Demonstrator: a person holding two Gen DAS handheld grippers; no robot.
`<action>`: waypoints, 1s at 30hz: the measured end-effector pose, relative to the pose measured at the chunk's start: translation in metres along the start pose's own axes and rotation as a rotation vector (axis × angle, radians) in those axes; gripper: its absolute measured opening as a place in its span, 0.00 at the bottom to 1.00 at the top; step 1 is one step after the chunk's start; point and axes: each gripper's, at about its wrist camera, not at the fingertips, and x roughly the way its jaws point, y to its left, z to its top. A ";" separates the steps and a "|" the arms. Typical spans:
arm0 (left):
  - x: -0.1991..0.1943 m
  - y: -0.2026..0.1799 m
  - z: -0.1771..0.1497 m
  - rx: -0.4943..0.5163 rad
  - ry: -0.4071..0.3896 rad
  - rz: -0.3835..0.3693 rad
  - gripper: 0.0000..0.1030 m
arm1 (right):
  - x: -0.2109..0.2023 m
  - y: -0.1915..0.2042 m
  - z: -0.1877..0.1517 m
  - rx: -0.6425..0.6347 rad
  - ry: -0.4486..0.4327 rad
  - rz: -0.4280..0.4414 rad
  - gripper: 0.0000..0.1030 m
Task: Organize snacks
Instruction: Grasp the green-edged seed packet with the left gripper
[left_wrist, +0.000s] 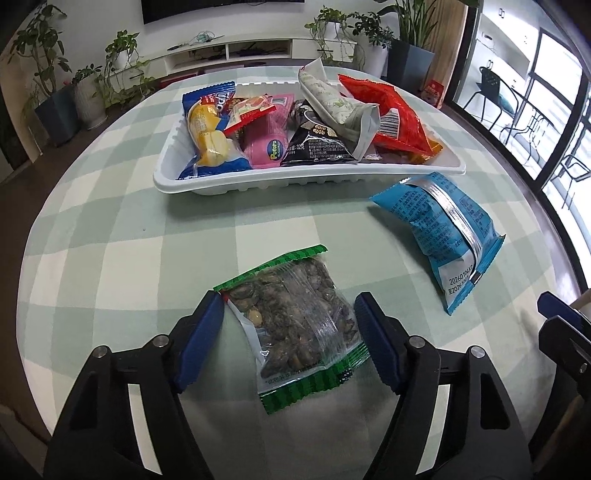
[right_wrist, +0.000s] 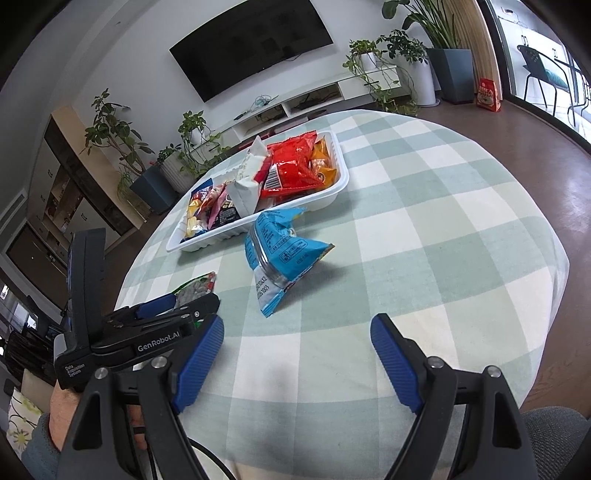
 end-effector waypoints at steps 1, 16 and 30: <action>-0.001 0.000 0.000 0.001 -0.001 -0.003 0.68 | 0.000 0.000 0.000 -0.002 0.002 -0.002 0.82; -0.007 0.006 -0.003 0.028 -0.019 -0.046 0.52 | 0.005 0.001 0.025 -0.076 0.007 -0.051 0.82; -0.003 0.008 0.001 0.052 -0.022 -0.061 0.51 | 0.029 0.012 0.041 -0.161 0.035 -0.072 0.82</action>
